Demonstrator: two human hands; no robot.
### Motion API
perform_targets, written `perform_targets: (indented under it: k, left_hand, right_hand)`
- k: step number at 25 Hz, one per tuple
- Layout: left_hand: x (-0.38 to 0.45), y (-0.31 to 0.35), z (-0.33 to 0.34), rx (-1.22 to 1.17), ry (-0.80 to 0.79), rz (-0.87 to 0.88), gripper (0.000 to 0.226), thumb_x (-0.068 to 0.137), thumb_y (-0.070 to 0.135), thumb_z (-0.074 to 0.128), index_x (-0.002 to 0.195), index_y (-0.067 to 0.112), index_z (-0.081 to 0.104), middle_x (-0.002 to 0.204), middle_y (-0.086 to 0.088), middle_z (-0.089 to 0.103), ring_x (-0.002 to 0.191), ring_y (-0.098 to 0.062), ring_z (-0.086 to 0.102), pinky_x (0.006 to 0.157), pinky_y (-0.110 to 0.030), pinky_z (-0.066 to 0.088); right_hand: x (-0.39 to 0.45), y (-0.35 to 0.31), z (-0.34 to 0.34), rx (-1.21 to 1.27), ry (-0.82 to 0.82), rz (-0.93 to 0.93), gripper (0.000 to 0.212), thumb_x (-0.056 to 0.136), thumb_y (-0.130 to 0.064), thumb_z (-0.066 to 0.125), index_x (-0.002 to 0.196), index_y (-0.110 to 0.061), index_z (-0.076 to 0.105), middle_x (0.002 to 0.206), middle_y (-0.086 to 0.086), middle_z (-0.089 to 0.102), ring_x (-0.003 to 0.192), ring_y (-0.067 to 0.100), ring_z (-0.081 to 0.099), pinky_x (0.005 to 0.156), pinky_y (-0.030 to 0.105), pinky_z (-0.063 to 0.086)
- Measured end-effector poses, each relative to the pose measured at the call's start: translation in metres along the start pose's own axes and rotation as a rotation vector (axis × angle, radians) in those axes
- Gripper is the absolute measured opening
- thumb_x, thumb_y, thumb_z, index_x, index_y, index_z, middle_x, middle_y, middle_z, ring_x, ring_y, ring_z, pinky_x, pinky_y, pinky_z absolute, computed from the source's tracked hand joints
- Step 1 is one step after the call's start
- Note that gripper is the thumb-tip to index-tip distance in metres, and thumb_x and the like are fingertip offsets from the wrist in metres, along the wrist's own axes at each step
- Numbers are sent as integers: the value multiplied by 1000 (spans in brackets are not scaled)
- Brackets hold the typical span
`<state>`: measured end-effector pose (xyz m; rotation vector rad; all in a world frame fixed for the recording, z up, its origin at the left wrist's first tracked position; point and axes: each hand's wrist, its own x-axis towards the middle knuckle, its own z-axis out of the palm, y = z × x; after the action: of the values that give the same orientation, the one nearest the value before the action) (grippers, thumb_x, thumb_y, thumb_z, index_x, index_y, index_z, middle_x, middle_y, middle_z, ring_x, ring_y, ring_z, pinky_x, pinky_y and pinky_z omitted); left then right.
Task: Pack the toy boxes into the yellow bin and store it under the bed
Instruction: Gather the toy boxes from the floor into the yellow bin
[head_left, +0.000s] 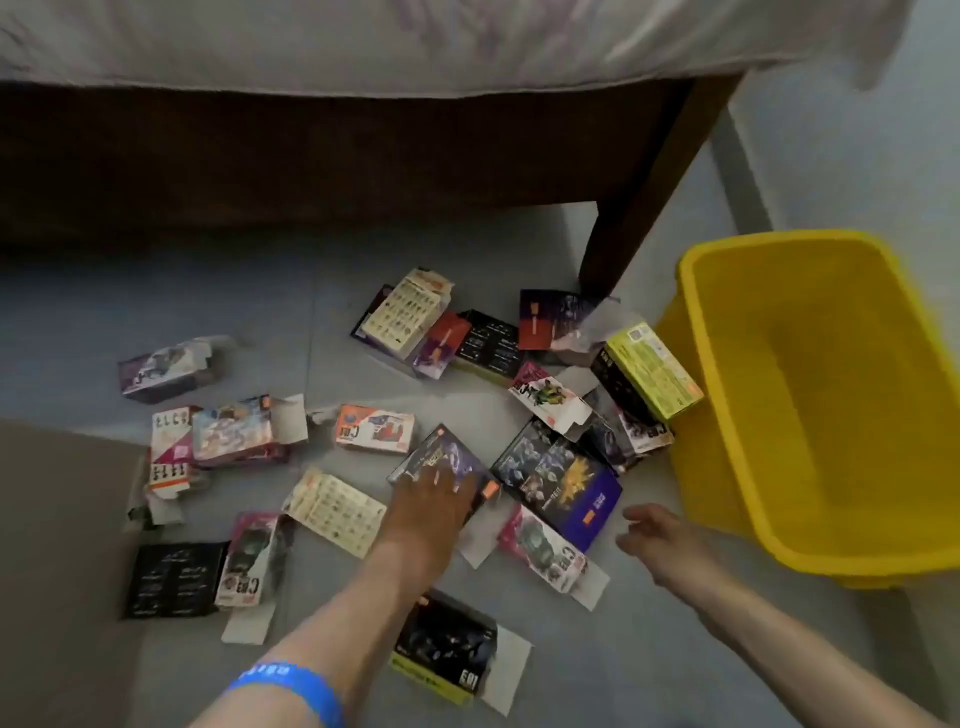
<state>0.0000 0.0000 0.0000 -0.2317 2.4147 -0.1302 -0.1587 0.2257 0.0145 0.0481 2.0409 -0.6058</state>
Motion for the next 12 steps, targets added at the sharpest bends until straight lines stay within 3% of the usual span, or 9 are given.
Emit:
perform_targets:
  k: [3,5,7,10,12]
  left_hand:
    - [32,-2,28,191,89,111,106,86,30,66,154,17,-15,162,-15,5,146,-41,8,114,-58,15]
    - [57,-13,39,180,218,197,110,83,43,63,153,16,-18,154,-18,20,139,-42,20,111,-58,21]
    - [58,-14,42,98,215,205,117,73,54,62,152,22,-18,139,-17,36,121,-37,35,103,-51,29]
    - [30,-41,15,-131,-88,207,131,55,64,73,147,47,-19,132,-5,41,110,-28,39,96,-44,37]
    - [5,-79,-33,-303,-403,131,126,45,65,81,144,62,1,140,9,42,118,-21,44,96,-42,44]
  right_hand:
    - [41,4,30,225,-65,143,75,77,-51,79,135,-20,41,125,3,58,105,24,59,74,34,49]
    - [68,8,54,375,-56,85,81,69,-52,85,131,-18,44,114,6,67,90,22,65,59,29,48]
    - [76,9,70,600,-79,64,80,59,-42,89,125,-14,54,104,12,74,79,24,71,50,25,51]
    - [46,-8,66,721,-223,27,65,58,-29,90,114,-9,65,90,13,78,69,23,75,49,25,55]
    - [19,-21,47,597,-197,-95,56,62,-21,91,111,-7,67,86,11,78,65,20,73,50,25,53]
